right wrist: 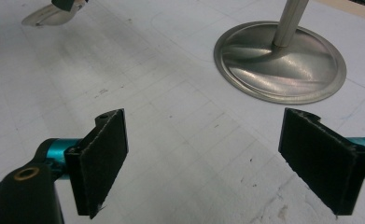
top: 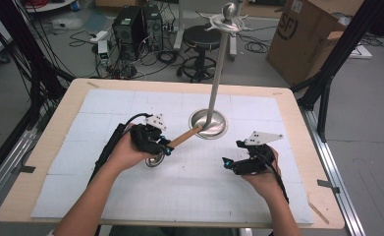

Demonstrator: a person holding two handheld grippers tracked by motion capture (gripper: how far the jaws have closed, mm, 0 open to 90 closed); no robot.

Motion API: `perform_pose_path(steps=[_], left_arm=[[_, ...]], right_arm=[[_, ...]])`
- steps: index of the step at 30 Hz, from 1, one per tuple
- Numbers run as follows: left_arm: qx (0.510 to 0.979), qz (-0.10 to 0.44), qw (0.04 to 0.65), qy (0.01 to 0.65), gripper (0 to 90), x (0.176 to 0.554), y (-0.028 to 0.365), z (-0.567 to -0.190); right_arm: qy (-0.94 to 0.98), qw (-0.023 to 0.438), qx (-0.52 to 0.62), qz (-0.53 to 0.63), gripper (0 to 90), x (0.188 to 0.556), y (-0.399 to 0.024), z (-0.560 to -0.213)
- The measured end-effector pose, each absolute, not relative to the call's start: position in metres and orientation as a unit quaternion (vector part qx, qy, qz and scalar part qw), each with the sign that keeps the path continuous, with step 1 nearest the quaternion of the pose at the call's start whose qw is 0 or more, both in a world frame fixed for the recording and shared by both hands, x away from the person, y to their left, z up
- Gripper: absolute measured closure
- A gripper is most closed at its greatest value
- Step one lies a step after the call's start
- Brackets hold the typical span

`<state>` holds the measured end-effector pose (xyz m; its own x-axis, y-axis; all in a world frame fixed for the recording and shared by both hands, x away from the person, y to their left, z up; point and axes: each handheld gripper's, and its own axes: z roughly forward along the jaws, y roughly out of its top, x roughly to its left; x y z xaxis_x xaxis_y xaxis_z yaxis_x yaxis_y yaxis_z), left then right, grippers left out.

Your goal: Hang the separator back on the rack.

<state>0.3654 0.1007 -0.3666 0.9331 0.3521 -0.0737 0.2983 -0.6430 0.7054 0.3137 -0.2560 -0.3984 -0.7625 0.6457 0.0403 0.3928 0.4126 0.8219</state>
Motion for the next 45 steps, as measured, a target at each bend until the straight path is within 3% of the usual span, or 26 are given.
perform_pose_path(steps=[15,45], left_arm=[[0.856,0.071,0.479,0.181,69.4,0.372,0.116,-0.329],[0.795,0.137,0.569,0.162,69.3,0.386,0.113,-0.254]], right_arm=[[0.829,0.138,0.315,0.441,14.5,0.314,-0.255,-0.400],[0.829,0.140,0.309,0.444,14.5,0.313,-0.255,-0.399]])
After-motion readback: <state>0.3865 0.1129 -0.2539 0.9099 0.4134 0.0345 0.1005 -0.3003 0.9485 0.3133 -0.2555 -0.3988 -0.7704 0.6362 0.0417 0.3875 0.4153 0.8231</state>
